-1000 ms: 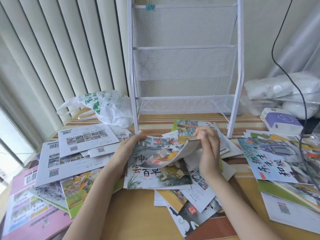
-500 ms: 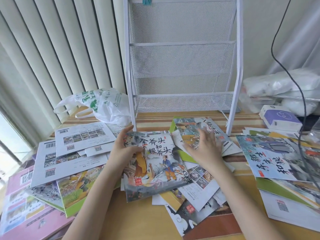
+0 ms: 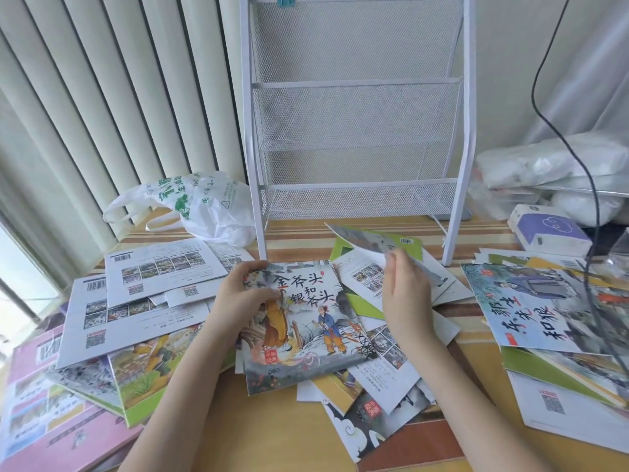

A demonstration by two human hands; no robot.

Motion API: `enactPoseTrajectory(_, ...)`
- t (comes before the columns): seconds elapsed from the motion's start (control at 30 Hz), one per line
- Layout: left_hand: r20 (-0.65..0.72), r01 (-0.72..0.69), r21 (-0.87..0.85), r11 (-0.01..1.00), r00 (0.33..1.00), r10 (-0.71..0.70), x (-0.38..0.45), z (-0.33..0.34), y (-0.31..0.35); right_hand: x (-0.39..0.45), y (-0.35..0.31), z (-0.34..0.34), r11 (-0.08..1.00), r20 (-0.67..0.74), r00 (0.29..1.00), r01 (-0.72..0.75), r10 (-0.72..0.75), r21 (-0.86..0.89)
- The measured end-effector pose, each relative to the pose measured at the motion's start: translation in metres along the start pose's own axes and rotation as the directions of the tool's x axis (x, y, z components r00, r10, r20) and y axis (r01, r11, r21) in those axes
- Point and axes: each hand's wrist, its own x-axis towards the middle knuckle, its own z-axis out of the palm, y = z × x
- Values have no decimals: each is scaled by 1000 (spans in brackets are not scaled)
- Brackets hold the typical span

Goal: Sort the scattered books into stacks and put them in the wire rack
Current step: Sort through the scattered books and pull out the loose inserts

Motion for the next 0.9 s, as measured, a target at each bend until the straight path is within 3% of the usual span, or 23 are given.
enactPoseTrajectory(0.1, -44, -25, 42, 999, 999, 27, 2, 1, -1, -4, -11, -8, 911, -99, 990, -47, 95, 409)
enactPoseTrajectory(0.2, -24, 29, -46, 999, 999, -30, 1, 0, 2, -9, -25, -8, 669, -43, 963, -152, 266, 728)
enactPoseTrajectory(0.3, 89, 133, -138, 981, 989, -122, -3, -3, 5, -15, -30, 1, 496, 145, 958, -253, 247, 831)
enactPoseTrajectory(0.37, 123, 93, -58, 994, 989, -85, -4, -1, 5, -19, -28, 7, 497, 262, 959, -282, 110, 821)
enactPoseTrajectory(0.43, 89, -19, 74, 997, 996, 12, -7, 3, 5, -22, -29, 9, 554, 387, 922, -314, -17, 771)
enactPoseTrajectory(0.5, 19, -62, 98, 993, 998, 61, -6, 6, 4, -22, -29, 10, 624, 512, 855, -358, -78, 694)
enactPoseTrajectory(0.6, -54, -59, 6, 998, 997, 59, -6, 1, 4, -12, -29, 2, 691, 615, 788, -442, -6, 573)
enactPoseTrajectory(0.67, -100, -73, -2, 997, 992, 73, -3, -7, 4, -3, -14, -1, 881, 558, 825, -330, 93, 340)
enactPoseTrajectory(0.7, -114, -92, 22, 995, 989, 94, -3, -10, 4, 1, -5, -3, 969, 581, 803, -229, 133, 95)
enactPoseTrajectory(0.77, -123, -102, 75, 992, 986, 111, -3, -14, 4, 2, 10, -5, 948, 675, 690, -49, 261, -316)
enactPoseTrajectory(0.83, -121, -78, 98, 992, 989, 90, -2, -14, 4, -1, 11, -5, 920, 697, 658, 18, 283, -390)
enactPoseTrajectory(0.9, -114, -46, 94, 994, 992, 57, -1, -14, 3, 0, -1, -7, 929, 651, 734, 77, 192, -361)
